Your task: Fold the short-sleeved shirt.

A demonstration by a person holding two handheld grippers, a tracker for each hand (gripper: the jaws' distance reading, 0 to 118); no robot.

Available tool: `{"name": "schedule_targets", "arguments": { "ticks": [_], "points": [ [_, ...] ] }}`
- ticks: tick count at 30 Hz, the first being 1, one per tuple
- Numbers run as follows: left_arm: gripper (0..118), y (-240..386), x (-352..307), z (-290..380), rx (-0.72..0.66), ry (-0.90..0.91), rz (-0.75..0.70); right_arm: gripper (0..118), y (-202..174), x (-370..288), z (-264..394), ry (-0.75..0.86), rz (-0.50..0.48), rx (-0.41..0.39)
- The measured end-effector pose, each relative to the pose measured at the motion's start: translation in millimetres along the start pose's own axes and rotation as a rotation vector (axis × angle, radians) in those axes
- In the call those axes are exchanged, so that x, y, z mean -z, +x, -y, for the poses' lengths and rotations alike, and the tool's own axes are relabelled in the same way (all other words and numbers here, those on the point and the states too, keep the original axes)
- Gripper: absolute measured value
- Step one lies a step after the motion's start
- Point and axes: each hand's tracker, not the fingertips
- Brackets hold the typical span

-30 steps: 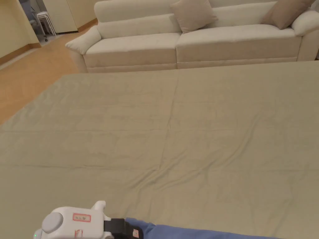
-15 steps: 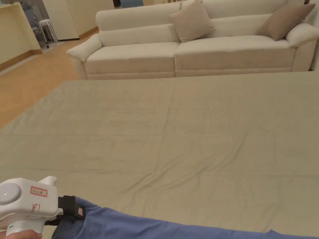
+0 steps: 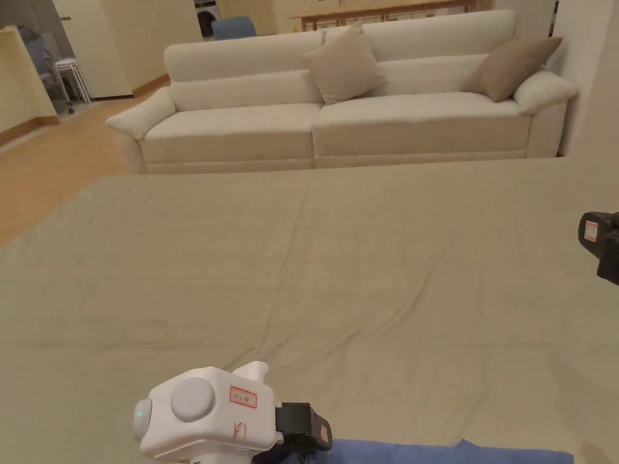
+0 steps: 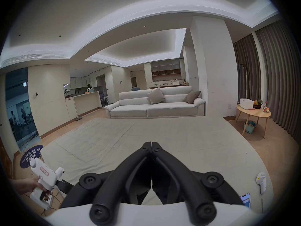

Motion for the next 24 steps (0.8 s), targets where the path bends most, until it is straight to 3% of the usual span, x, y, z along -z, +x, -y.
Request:
{"name": "schedule_targets", "arguments": {
  "ticks": [1, 2, 4, 5, 6, 7, 8, 10, 15, 19, 24],
  "points": [
    [101, -5, -7, -1, -0.013, -0.008, 0.051, 0, 4, -5, 1, 0.003, -0.001, 0.004],
    [115, -11, -18, -1, -0.03, 0.003, 0.084, 0, 7, -8, 2, 0.007, 0.0, 0.018],
    [114, -12, -50, 4, -0.094, 0.073, 0.092, 0, 12, -11, 4, 0.007, 0.001, 0.051],
    [111, -21, -64, 2, -0.107, 0.097, 0.077, 0, 17, -12, 6, 0.011, 0.002, 0.072],
    [86, -27, -75, 3, -0.093, 0.127, 0.055, 0, 18, -13, 7, 0.011, 0.004, 0.083],
    [33, -39, -79, -4, -0.053, 0.138, 0.047, 0, 20, -13, 9, 0.008, 0.005, 0.095],
    [0, -43, -82, -5, -0.022, 0.158, -0.011, 0, 21, -13, 11, 0.007, 0.009, 0.104],
    [0, -47, -74, -4, 0.008, 0.131, -0.097, 0, 22, -11, 15, -0.001, 0.013, 0.115],
    [0, -10, -7, 13, 0.117, -0.02, -0.019, 0, 28, -4, 27, -0.041, 0.026, 0.149],
    [0, 6, 63, 28, 0.177, -0.136, -0.101, 0, 27, -5, 32, -0.07, 0.034, 0.146],
    [0, 48, 86, 54, 0.319, -0.103, -0.107, 0, 33, -7, 37, -0.084, 0.04, 0.15]
  ]
}}
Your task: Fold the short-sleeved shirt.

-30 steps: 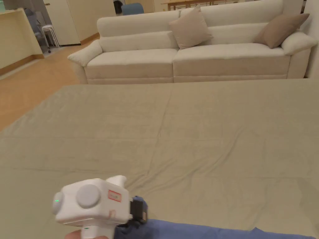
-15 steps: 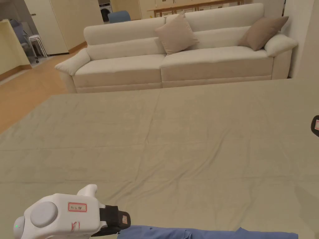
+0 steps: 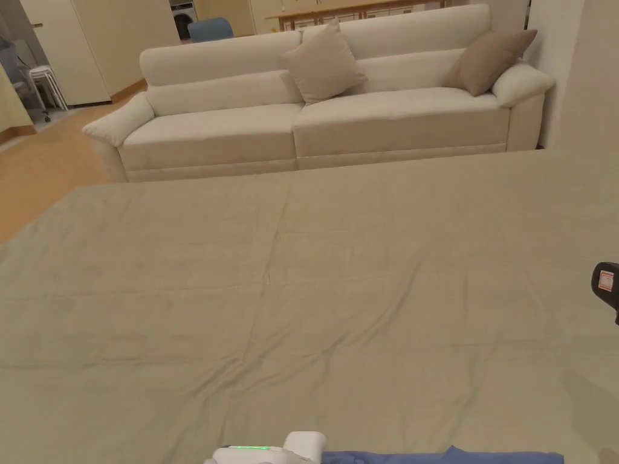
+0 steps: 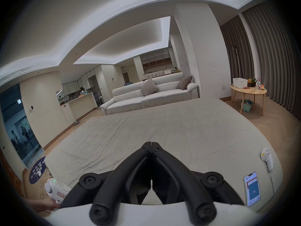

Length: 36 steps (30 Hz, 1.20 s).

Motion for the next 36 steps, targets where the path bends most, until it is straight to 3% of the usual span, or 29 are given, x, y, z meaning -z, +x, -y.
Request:
{"name": "schedule_targets", "arguments": {
  "ticks": [4, 7, 10, 14, 16, 17, 18, 20, 21, 24, 27, 31, 32, 33, 34, 35, 36],
  "points": [
    [0, 22, -13, 6, 0.001, -0.031, 0.222, 0, -2, 0, 0, 0.004, -0.007, 0.022],
    [0, 18, -26, 11, -0.025, 0.012, 0.231, 0, -4, 2, -1, 0.002, -0.016, 0.026],
    [0, -29, -59, 0, -0.196, 0.08, 0.332, 0, -3, 1, -2, 0.002, -0.026, 0.017],
    [0, -134, -93, 0, -0.385, 0.189, 0.286, 0, -1, 3, -7, 0.009, -0.032, 0.014],
    [0, -192, -98, 5, -0.493, 0.196, 0.376, 0, -3, 6, -8, 0.012, -0.03, 0.012],
    [2, -211, -97, 10, -0.525, 0.181, 0.498, 0, -3, 8, -7, 0.011, -0.028, 0.01],
    [31, -226, -95, 15, -0.552, 0.184, 0.57, 0, -4, 10, -7, 0.01, -0.026, 0.009],
    [106, -233, -93, 22, -0.562, 0.152, 0.5, 0, -6, 15, -6, 0.006, -0.026, 0.013],
    [117, -236, -86, 23, -0.567, 0.105, 0.443, 0, -6, 18, -4, 0.002, -0.028, 0.018],
    [118, -230, -61, 28, -0.53, -0.017, 0.433, 0, -7, 30, 1, -0.028, -0.018, 0.033],
    [118, -227, -53, 25, -0.452, 0.051, 0.512, 0, -10, 36, 7, -0.048, -0.016, 0.037],
    [116, -247, -49, 24, -0.515, 0.063, 0.563, 0, -15, 39, 13, -0.069, -0.018, 0.025],
    [110, -251, -48, 25, -0.508, 0.063, 0.585, 0, -16, 40, 14, -0.075, -0.02, 0.023],
    [75, -253, -47, 27, -0.508, 0.065, 0.589, 0, -17, 39, 15, -0.075, -0.021, 0.022],
    [30, -254, -43, 28, -0.53, 0.062, 0.515, 0, -18, 39, 16, -0.078, -0.022, 0.022],
    [6, -255, -35, 30, -0.535, 0.016, 0.415, 0, -18, 39, 17, -0.08, -0.024, 0.02],
    [6, -259, -32, 34, -0.544, 0.0, 0.386, 0, -18, 40, 18, -0.08, -0.022, 0.02]
  ]
}}
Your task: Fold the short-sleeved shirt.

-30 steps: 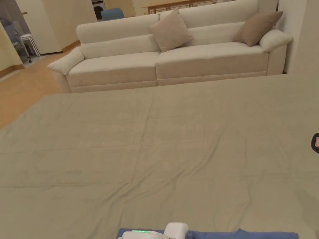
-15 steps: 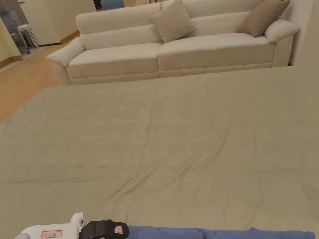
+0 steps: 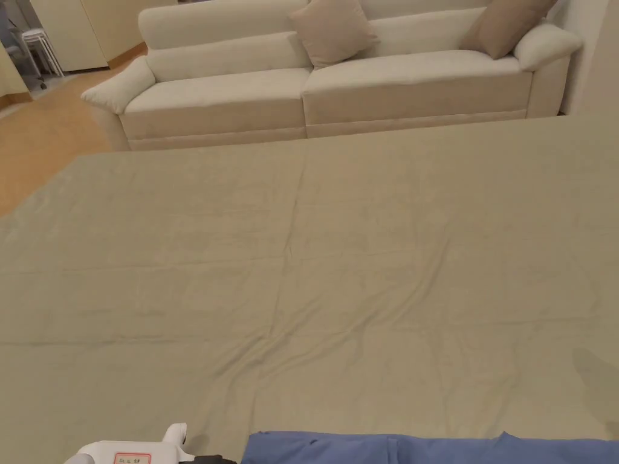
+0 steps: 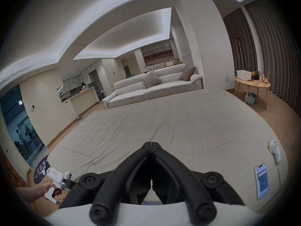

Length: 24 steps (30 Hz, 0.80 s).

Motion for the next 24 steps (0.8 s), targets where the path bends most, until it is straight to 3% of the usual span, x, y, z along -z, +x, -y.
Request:
{"name": "schedule_targets", "arguments": {
  "ticks": [2, 5, 7, 12, 17, 20, 24],
  "points": [
    [6, 0, -2, 4, -0.049, 0.034, 0.113, 0, -2, -2, 1, -0.008, 0.001, 0.004],
    [6, 25, -19, 7, 0.045, 0.057, 0.048, 0, -2, -8, 2, -0.008, -0.005, -0.003],
    [6, 42, -26, 15, 0.038, 0.065, 0.085, 0, 0, -12, 0, 0.004, -0.001, -0.01],
    [6, 153, -34, 54, 0.12, 0.083, 0.107, 0, 13, -33, -8, 0.048, -0.005, 0.018],
    [6, 263, 54, 101, 0.299, -0.014, 0.061, 0, 32, -62, -13, 0.088, 0.003, 0.027],
    [6, 300, 133, 120, 0.287, -0.136, 0.16, 0, 44, -78, -13, 0.102, 0.025, 0.02],
    [6, 316, 206, 137, 0.313, -0.184, 0.006, 0, 63, -94, -11, 0.098, 0.039, 0.027]
  ]
}}
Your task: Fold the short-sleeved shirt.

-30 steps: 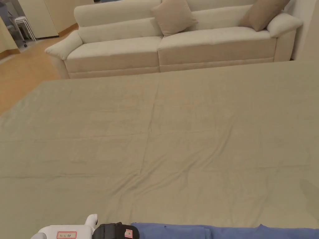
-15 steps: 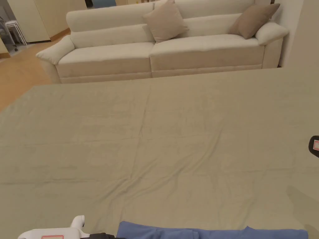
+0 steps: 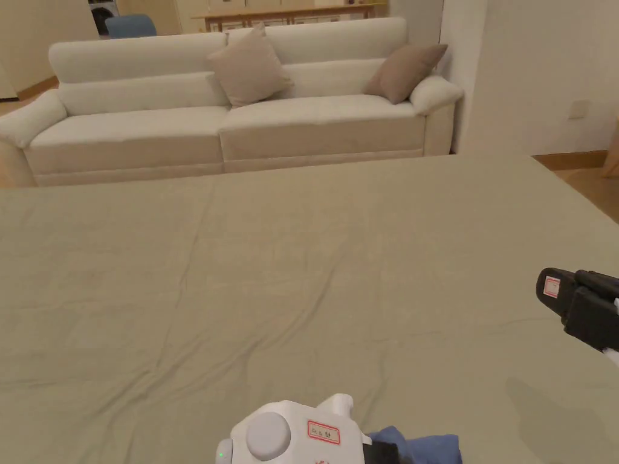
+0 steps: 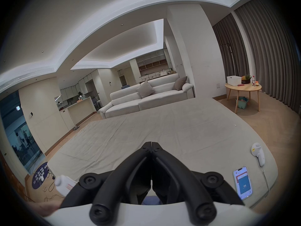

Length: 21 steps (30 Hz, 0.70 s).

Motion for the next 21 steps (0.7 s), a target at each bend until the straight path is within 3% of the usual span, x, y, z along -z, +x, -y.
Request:
{"name": "schedule_targets", "arguments": {
  "ticks": [4, 5, 6, 7, 8, 10, 14, 15, 17, 18, 21],
  "points": [
    [7, -18, 13, -6, 0.005, 0.001, 0.02, 0, 14, -8, 5, 0.002, 0.015, 0.004],
    [13, -24, 8, -7, -0.045, -0.004, 0.072, 0, 17, -7, 6, -0.003, 0.021, 0.007],
    [33, -38, 1, -11, -0.094, -0.008, 0.127, 0, 20, -5, 8, -0.007, 0.026, 0.012],
    [81, -48, -6, -14, -0.136, 0.003, 0.164, 0, 22, -4, 9, -0.009, 0.025, 0.02],
    [112, -52, -15, -12, -0.149, 0.016, 0.161, 0, 25, -3, 10, -0.011, 0.024, 0.032],
    [116, -61, -37, -10, -0.149, 0.089, 0.151, 0, 28, 0, 11, -0.011, 0.028, 0.045],
    [111, -64, -49, 8, -0.111, 0.173, 0.218, 0, 39, 3, 14, -0.004, 0.033, 0.088],
    [99, -51, -47, 12, -0.103, 0.149, 0.218, 0, 41, 4, 15, -0.005, 0.034, 0.094],
    [15, -52, -25, 14, -0.071, 0.095, 0.247, 0, 45, 4, 17, -0.01, 0.04, 0.098],
    [3, -50, -12, 16, -0.058, 0.095, 0.229, 0, 47, 4, 18, -0.012, 0.049, 0.097],
    [3, -52, 39, 9, -0.018, 0.034, 0.173, 0, 55, 2, 22, -0.026, 0.061, 0.098]
  ]
}}
